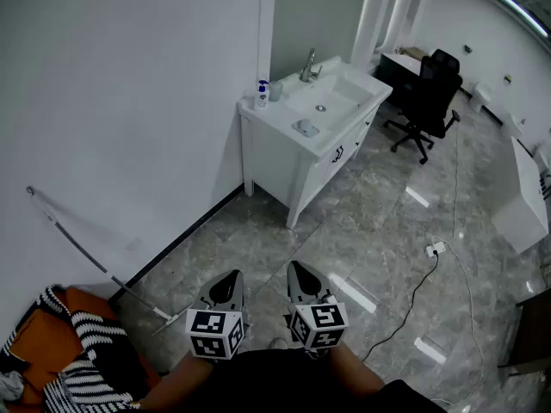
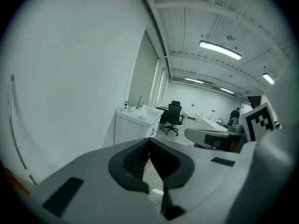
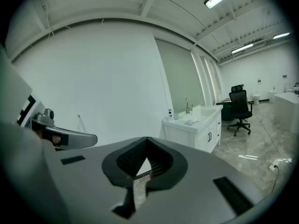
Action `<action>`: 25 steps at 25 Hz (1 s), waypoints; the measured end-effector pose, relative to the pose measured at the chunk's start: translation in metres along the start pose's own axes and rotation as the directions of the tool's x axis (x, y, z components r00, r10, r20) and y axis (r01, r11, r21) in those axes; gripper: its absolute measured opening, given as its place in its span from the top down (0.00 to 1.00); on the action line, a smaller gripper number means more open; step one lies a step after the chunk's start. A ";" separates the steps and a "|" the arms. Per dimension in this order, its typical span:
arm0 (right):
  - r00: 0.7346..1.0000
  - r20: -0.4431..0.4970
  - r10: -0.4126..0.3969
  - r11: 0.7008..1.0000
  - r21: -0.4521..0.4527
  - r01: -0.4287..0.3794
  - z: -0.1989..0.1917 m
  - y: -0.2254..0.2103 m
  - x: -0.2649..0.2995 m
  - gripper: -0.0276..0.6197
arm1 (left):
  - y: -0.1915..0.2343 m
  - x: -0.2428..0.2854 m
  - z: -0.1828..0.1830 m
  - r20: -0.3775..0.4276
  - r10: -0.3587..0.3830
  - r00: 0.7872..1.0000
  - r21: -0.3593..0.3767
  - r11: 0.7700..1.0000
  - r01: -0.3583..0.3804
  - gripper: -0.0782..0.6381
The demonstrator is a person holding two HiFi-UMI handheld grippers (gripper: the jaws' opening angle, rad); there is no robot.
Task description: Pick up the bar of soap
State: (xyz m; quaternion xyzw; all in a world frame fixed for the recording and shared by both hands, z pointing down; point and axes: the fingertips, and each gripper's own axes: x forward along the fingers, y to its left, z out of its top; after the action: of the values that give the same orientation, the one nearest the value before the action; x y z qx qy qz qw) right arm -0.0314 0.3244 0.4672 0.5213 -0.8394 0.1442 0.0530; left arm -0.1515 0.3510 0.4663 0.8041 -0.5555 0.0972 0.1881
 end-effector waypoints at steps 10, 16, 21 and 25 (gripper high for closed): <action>1.000 0.015 -0.014 1.000 -0.011 0.014 0.007 -0.027 -0.010 0.95 | -0.025 0.018 0.001 -0.011 -0.003 1.000 0.015 1.000 0.003 0.88; 0.998 0.042 -0.056 0.998 -0.007 0.056 0.011 -0.053 -0.022 0.95 | -0.045 0.029 -0.004 -0.024 -0.008 1.000 0.027 1.000 0.008 0.88; 0.998 0.039 -0.049 0.999 -0.003 0.049 0.006 -0.064 -0.030 0.95 | -0.063 0.037 -0.010 -0.026 -0.018 0.999 0.030 0.999 0.019 0.88; 0.999 0.030 -0.034 0.999 -0.005 0.034 0.003 -0.067 -0.037 0.95 | -0.077 0.037 -0.014 -0.032 -0.022 0.999 0.032 0.999 0.023 0.88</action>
State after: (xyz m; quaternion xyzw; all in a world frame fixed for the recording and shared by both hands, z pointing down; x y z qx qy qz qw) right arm 0.0452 0.3273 0.4677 0.5376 -0.8314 0.1331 0.0444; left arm -0.0655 0.3489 0.4779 0.8115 -0.5418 0.1169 0.1852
